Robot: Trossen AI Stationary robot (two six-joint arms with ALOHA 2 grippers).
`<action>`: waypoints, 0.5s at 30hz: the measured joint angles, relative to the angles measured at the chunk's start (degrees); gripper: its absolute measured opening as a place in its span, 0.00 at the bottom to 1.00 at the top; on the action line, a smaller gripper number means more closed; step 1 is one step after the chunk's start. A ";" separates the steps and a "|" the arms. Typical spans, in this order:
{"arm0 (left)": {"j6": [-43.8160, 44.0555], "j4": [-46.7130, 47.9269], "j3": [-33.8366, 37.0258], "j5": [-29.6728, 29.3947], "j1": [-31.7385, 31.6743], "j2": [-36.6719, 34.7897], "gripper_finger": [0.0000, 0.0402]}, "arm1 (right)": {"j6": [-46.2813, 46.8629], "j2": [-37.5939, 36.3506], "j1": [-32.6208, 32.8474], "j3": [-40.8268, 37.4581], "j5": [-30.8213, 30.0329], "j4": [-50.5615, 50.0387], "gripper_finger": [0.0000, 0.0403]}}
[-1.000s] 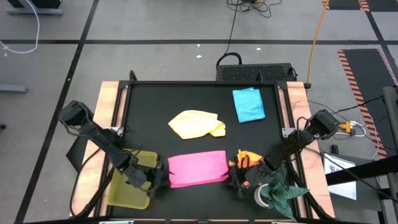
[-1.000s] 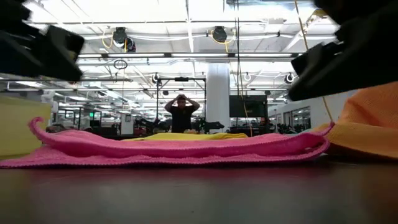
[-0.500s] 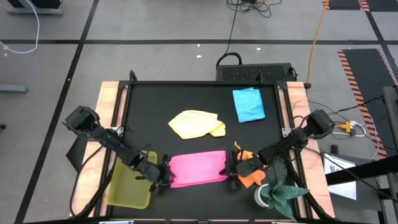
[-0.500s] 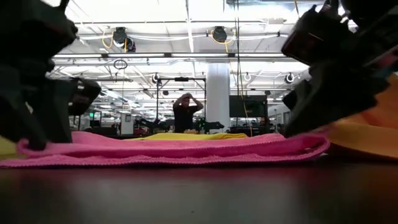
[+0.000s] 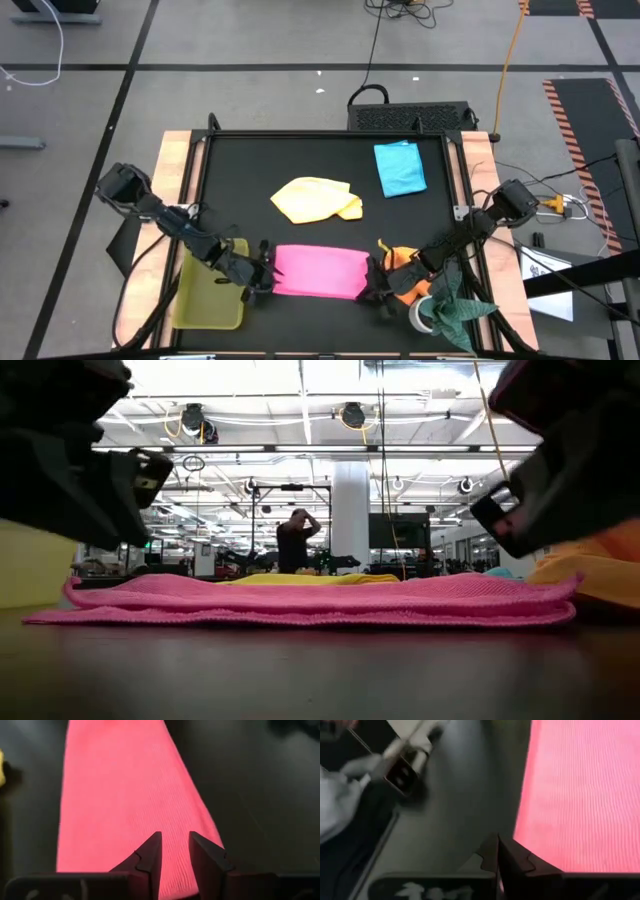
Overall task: Fold microfiber towels
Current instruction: Fold the pink microfiber towel
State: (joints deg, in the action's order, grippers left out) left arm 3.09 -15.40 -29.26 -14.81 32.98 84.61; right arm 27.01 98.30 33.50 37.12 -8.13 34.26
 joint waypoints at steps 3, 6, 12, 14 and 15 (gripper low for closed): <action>0.00 -1.67 0.00 -0.04 -1.58 -0.25 0.24 | 0.58 -0.02 -0.88 0.02 -6.14 1.82 0.00; 0.29 -1.98 -0.02 -0.02 -4.34 1.60 0.24 | 3.29 -0.02 -2.99 0.04 -13.27 -3.39 0.00; 0.62 -1.10 0.04 -0.04 -9.88 7.60 0.24 | 8.60 0.17 -6.29 -0.03 -15.92 -15.86 0.00; 0.61 -1.17 -0.15 -0.18 -11.41 8.70 0.24 | 9.86 0.10 -6.41 0.11 -16.18 -17.66 0.00; 0.63 -1.15 -0.22 -0.37 -12.02 9.11 0.24 | 10.43 0.09 -6.19 0.11 -16.39 -18.06 0.00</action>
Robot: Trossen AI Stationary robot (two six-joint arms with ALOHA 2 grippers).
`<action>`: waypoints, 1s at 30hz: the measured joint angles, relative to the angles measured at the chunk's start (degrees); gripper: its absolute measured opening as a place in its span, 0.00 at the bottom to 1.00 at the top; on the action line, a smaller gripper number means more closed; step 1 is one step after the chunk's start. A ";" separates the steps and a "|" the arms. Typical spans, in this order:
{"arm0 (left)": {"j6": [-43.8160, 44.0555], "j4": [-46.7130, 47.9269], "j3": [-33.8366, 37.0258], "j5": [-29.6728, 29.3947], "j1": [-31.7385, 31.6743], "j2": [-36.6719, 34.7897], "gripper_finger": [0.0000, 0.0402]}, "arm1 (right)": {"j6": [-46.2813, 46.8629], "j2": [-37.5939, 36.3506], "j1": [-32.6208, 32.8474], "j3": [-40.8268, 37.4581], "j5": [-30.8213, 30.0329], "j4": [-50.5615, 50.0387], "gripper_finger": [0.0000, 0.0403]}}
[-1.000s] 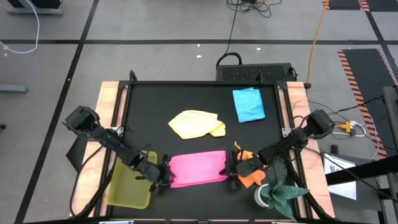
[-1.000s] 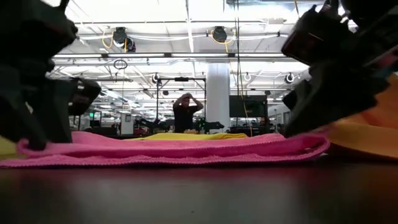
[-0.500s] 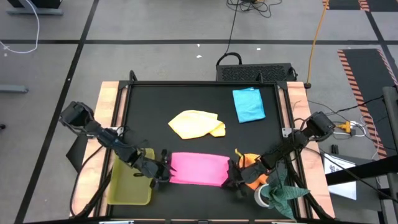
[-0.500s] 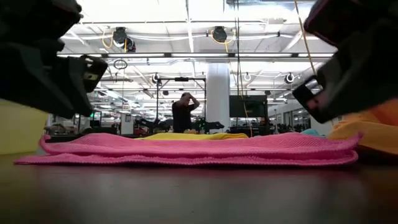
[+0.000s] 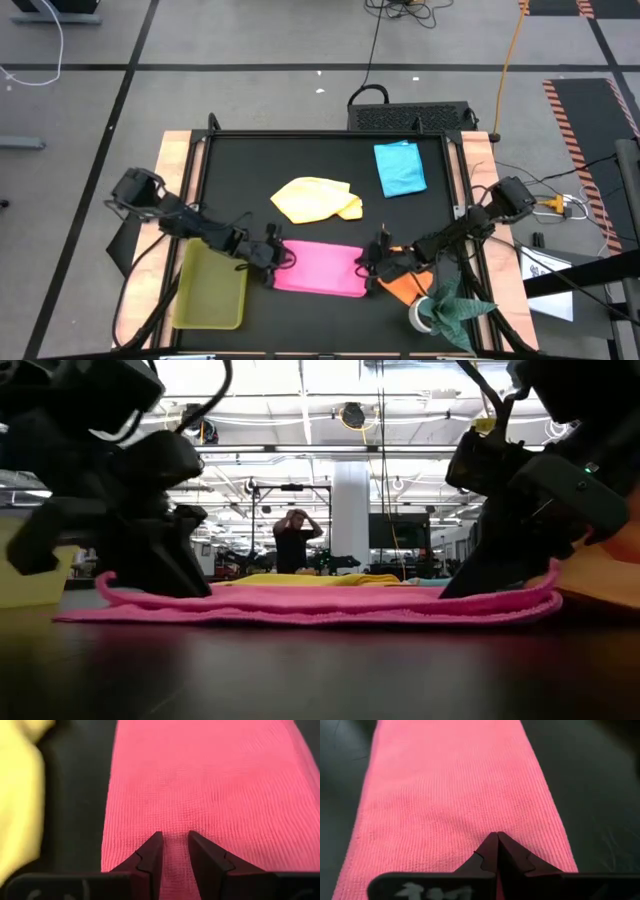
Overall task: Fold microfiber towels
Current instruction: Fold the pink microfiber towel
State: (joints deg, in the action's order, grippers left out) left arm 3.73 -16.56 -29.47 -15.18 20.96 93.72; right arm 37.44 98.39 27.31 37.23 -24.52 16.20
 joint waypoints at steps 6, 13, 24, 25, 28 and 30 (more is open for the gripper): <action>-2.46 1.87 0.10 -0.40 -1.45 -1.49 0.24 | 3.94 -0.11 3.15 0.00 0.24 0.17 0.00; -3.23 3.61 0.13 -0.35 -1.62 -6.45 0.24 | 1.24 -0.09 4.85 -0.13 0.53 7.41 0.00; -4.24 1.51 0.03 -0.35 -7.81 -2.81 0.24 | 3.86 -0.10 1.03 -0.08 -2.12 -0.62 0.00; -4.76 1.35 0.17 -0.32 -8.49 -2.06 0.24 | 4.16 -0.13 1.31 -0.07 -1.64 -0.63 0.00; -8.36 -2.16 0.04 -0.53 -10.45 0.40 0.24 | 4.23 -0.11 3.21 -0.07 -0.70 1.27 0.00; -11.57 -3.31 0.03 -1.68 -11.28 0.73 0.24 | 3.33 -0.09 4.66 0.37 -0.09 2.97 0.00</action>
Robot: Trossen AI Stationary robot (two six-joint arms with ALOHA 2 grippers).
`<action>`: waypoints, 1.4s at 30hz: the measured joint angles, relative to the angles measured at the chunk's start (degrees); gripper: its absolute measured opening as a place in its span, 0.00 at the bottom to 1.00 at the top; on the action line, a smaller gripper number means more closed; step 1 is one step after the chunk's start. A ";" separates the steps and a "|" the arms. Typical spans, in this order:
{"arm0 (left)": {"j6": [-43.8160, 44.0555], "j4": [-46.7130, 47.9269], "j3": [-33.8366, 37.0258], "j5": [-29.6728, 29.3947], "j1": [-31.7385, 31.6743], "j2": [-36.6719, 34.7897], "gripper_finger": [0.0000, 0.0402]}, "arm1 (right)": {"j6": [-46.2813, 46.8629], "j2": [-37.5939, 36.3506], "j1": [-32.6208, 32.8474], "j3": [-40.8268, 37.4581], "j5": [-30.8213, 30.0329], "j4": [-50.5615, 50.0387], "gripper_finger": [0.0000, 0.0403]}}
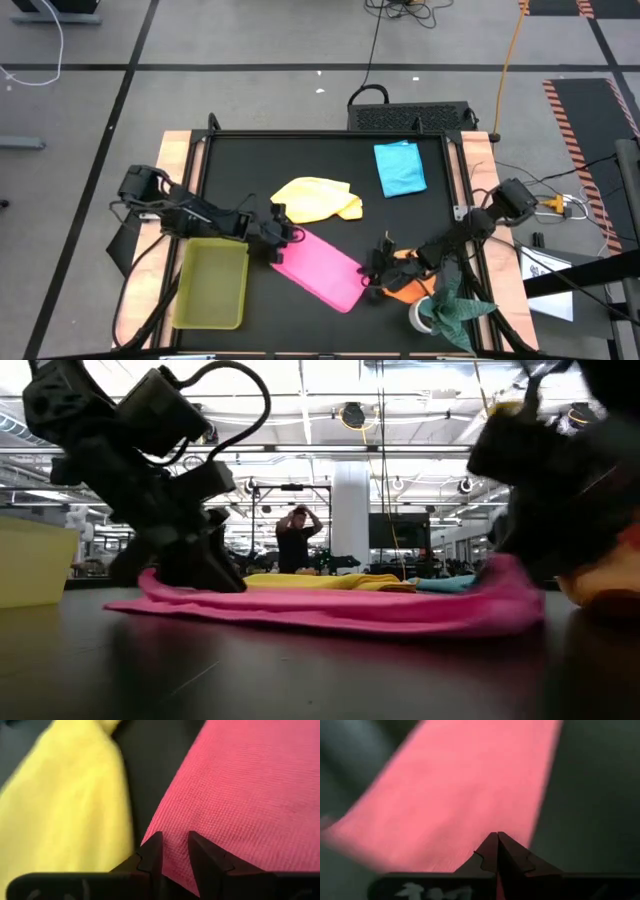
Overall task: Fold microfiber towels
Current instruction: Fold the pink microfiber towel
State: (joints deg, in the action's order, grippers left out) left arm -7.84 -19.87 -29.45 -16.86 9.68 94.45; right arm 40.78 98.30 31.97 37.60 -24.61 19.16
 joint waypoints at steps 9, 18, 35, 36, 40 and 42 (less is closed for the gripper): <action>-1.37 3.83 -2.95 -2.72 1.75 -5.22 0.24 | -8.88 0.00 2.51 5.92 -0.71 2.01 0.00; 7.80 8.17 -3.23 12.04 6.44 -1.98 0.24 | -12.15 3.56 -3.98 5.96 2.79 -2.03 0.00; -7.73 2.64 -4.53 -0.29 5.01 -2.34 0.24 | -14.14 7.40 3.87 9.34 6.44 3.72 0.00; -6.15 2.47 -4.76 1.60 5.24 -2.99 0.24 | -15.00 7.31 3.95 9.96 6.21 4.27 0.00; 0.39 0.38 -4.92 10.32 5.41 -4.45 0.24 | -15.98 7.30 2.37 10.61 2.27 4.07 0.00; 2.32 0.78 -4.71 12.21 5.15 -4.20 0.24 | -15.27 7.31 1.39 10.55 -0.43 3.04 0.00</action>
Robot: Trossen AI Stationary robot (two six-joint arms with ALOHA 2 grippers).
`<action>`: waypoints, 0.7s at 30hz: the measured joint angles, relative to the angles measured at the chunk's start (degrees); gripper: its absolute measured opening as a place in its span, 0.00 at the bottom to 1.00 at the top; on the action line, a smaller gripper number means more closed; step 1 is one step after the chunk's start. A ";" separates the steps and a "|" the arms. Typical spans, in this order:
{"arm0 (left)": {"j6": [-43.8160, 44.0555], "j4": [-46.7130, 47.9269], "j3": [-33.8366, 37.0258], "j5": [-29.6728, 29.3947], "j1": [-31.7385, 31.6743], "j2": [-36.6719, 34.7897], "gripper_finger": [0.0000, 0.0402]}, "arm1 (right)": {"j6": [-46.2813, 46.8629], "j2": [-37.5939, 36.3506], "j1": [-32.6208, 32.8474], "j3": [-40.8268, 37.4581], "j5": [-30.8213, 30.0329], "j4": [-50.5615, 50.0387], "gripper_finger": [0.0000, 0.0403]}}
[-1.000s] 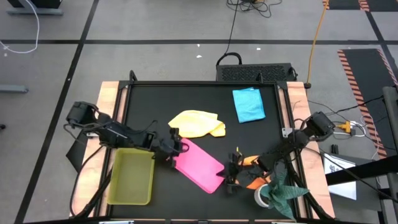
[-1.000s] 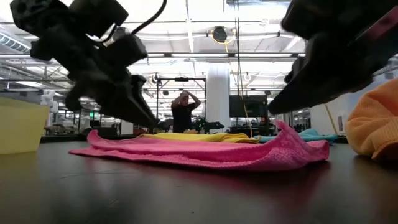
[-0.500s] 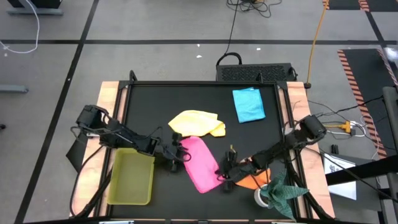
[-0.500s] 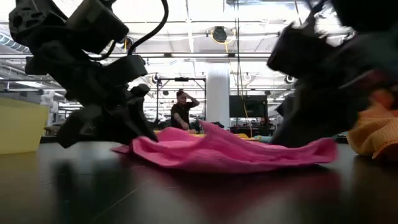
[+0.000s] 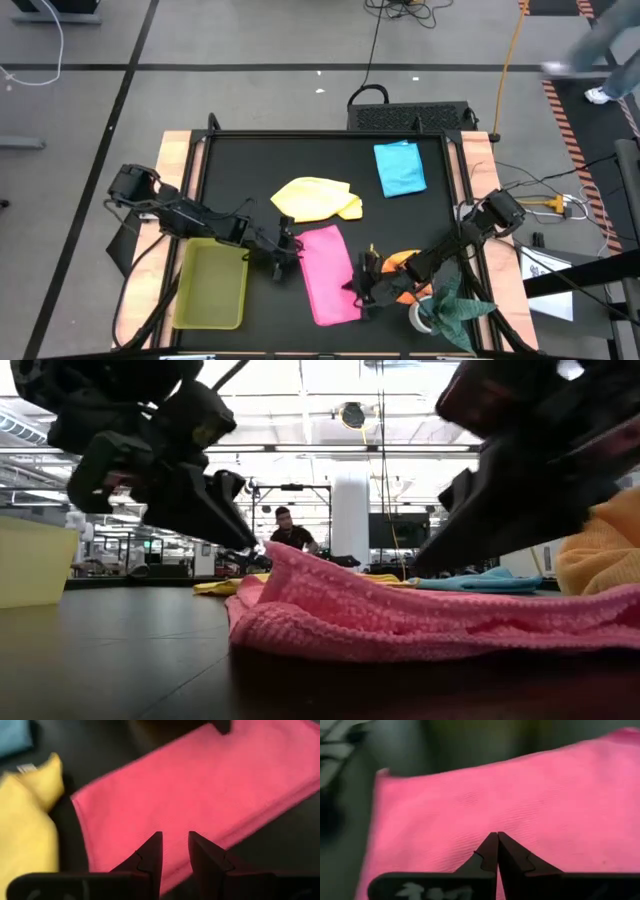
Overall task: Fold microfiber towels
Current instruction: Fold the pink microfiber towel
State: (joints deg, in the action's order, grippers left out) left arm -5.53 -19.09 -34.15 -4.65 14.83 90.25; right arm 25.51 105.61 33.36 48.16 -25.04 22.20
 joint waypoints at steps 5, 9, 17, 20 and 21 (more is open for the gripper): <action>1.57 -1.11 0.06 -0.02 -1.50 4.79 0.24 | 2.43 -0.06 -2.26 0.01 -1.92 -5.17 0.00; 1.88 -1.72 -0.17 -2.00 -3.08 8.57 0.24 | 3.80 -0.08 -2.66 0.01 -1.94 -6.41 0.00; -1.44 5.93 0.04 -7.89 -5.64 4.41 0.24 | 5.52 -0.10 0.78 0.01 -1.86 -6.01 0.00; -2.38 7.79 0.09 -7.54 -5.97 0.67 0.24 | 4.06 -0.10 1.67 -0.01 -3.34 -3.51 0.00; -2.15 7.83 0.06 -7.17 -5.95 -0.80 0.24 | 2.83 -0.11 1.84 -0.01 -3.52 -1.66 0.00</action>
State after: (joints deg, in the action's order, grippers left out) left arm -7.67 -11.27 -34.09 -11.82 8.88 89.46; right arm 28.34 105.51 35.21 48.14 -28.56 20.54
